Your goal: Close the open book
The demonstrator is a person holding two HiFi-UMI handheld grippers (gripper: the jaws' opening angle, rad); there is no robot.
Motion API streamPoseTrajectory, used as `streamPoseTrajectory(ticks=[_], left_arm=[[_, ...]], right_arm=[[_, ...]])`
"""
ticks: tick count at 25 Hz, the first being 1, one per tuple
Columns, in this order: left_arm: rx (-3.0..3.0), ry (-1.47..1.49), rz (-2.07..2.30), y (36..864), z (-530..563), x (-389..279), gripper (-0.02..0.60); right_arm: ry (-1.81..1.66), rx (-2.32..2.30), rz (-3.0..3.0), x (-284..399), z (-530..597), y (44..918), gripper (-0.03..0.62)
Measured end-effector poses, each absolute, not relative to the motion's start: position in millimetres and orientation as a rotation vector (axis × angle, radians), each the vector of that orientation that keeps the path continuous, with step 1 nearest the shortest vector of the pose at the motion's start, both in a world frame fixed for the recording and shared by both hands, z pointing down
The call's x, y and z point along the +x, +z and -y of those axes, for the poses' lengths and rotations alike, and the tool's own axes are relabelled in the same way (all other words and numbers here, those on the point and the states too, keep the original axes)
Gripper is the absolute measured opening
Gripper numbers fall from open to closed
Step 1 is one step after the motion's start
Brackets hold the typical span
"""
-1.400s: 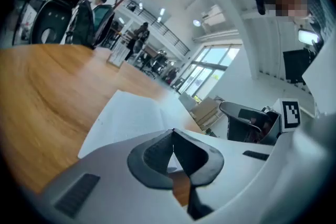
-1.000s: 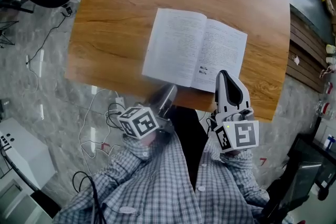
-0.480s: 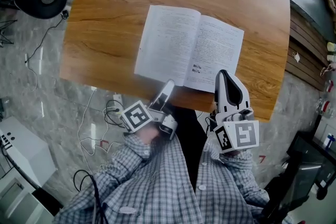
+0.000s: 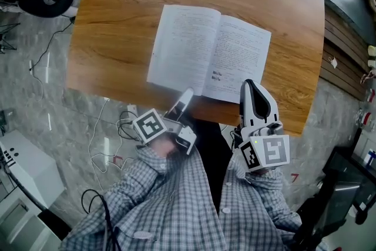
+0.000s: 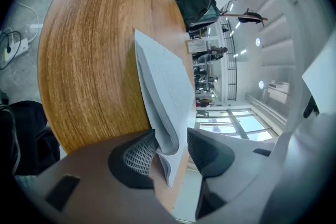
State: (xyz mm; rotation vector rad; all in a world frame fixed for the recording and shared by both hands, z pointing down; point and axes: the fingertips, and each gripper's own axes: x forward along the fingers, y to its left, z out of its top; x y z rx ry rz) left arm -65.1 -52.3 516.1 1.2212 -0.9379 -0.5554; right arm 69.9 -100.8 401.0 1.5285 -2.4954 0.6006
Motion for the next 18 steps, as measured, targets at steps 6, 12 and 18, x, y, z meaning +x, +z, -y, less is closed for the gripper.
streamPoseTrajectory(ticks=[6,12,18], left_arm=[[1.167,-0.633,0.959,516.3,54.2,-67.2,0.168],[1.401,-0.313,1.130,512.6,41.6,-73.8,0.031],[1.655,-0.053,1.172,496.8,43.1,-58.8,0.025]], right_arm=[[0.604,1.513,2.508,70.2,100.1,400.6,0.020],[0.615,1.506,2.498,74.4,93.8,404.9,0.020],[0.610,1.509,2.501,72.9,90.5,399.7,0.020]])
